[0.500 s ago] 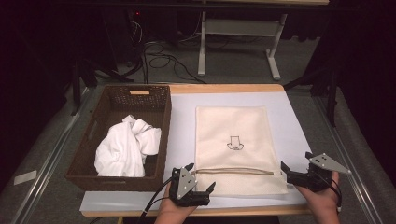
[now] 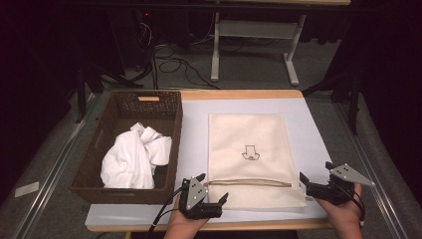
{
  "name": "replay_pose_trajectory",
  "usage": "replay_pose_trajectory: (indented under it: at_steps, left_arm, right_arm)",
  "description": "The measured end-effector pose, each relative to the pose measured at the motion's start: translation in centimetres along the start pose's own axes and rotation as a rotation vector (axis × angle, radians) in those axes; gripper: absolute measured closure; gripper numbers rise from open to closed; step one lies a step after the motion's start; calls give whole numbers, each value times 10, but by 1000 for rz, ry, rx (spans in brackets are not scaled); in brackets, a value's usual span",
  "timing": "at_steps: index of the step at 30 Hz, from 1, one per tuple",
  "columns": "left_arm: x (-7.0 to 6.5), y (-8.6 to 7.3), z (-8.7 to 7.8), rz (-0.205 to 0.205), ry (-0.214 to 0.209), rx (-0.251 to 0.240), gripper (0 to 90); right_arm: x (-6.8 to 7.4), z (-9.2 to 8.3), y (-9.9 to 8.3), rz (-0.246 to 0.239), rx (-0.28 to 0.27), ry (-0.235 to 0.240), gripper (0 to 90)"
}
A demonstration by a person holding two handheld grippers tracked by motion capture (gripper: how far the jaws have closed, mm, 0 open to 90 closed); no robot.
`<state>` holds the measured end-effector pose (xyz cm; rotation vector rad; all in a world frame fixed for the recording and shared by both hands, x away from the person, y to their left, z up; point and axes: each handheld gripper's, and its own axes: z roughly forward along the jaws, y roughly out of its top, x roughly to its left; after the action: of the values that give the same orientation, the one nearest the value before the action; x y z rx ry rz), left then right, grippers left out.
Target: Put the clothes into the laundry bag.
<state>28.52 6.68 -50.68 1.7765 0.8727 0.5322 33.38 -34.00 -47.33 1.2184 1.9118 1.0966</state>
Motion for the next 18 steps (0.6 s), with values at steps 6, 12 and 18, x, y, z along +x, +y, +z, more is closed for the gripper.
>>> replay_pose_trajectory:
  at_steps: [6, 12, 18]
  left_arm:
    - [-1, -1, 1, 4, -12, 3, 114]
    - [0, 0, 0, -4, -33, -4, 157]
    - [0, 2, -2, -11, -28, -4, 144]
  right_arm:
    - [0, 0, -1, 5, 2, 7, 49]
    - [2, 0, -2, -11, -3, 3, 104]
    - [7, -4, -2, -16, -25, -16, 131]
